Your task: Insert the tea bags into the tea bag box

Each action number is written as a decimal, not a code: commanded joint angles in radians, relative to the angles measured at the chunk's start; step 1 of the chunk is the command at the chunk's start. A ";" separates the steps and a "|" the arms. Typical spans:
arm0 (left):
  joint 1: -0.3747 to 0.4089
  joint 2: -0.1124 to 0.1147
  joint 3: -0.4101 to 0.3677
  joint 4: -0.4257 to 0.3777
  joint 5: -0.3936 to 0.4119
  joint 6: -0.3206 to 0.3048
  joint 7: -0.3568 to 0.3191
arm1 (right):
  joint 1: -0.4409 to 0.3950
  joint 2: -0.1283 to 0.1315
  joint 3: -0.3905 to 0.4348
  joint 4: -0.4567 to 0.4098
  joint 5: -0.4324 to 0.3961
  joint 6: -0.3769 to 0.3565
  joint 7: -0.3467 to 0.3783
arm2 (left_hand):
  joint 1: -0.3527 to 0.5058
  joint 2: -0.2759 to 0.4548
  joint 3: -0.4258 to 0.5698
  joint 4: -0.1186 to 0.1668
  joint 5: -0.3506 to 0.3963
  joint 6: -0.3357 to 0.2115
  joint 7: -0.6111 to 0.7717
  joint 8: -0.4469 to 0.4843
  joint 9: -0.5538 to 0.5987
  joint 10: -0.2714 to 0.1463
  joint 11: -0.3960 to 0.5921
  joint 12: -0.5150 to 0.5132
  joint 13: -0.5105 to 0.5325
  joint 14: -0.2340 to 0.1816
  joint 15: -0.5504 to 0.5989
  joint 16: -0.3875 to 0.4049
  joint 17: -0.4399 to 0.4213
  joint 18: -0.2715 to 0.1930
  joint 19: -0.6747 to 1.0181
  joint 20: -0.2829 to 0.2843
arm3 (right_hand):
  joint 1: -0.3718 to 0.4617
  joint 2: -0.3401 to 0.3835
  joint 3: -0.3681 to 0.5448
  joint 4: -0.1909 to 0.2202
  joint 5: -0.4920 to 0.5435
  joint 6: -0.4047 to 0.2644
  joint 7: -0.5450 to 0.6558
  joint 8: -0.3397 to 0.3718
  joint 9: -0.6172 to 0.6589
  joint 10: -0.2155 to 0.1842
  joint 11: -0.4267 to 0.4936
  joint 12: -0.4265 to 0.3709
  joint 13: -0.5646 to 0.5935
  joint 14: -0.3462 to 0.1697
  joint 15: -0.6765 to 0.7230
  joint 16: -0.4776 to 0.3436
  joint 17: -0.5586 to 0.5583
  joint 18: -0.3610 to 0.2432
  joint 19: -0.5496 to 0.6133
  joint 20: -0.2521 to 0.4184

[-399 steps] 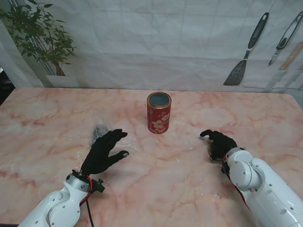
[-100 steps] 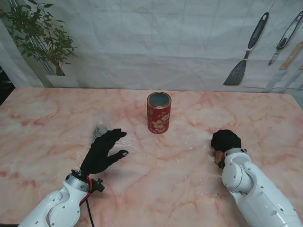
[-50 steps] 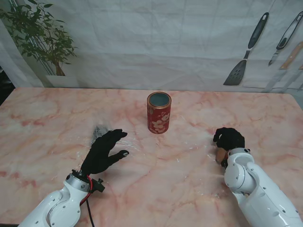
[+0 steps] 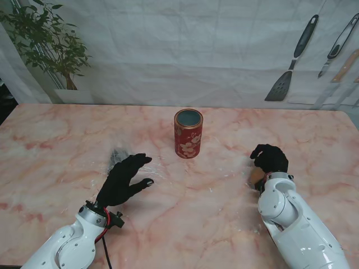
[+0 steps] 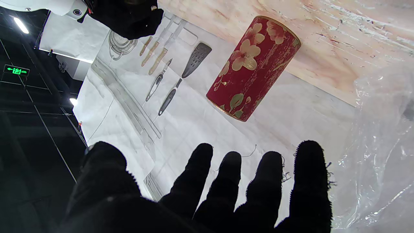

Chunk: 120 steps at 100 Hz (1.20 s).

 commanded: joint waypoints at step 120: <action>0.105 0.005 -0.016 -0.089 0.049 0.155 0.015 | 0.335 -0.138 -0.142 0.190 0.286 -0.081 -0.169 | 0.036 -0.006 0.010 0.013 0.071 0.018 0.005 0.005 0.015 -0.023 0.006 0.008 0.003 -0.009 0.004 0.009 0.004 -0.034 0.037 0.017 | -0.024 -0.009 0.005 -0.064 0.008 0.119 0.090 0.069 0.013 0.087 0.115 0.016 0.204 0.026 0.255 0.070 0.050 0.010 0.086 -0.016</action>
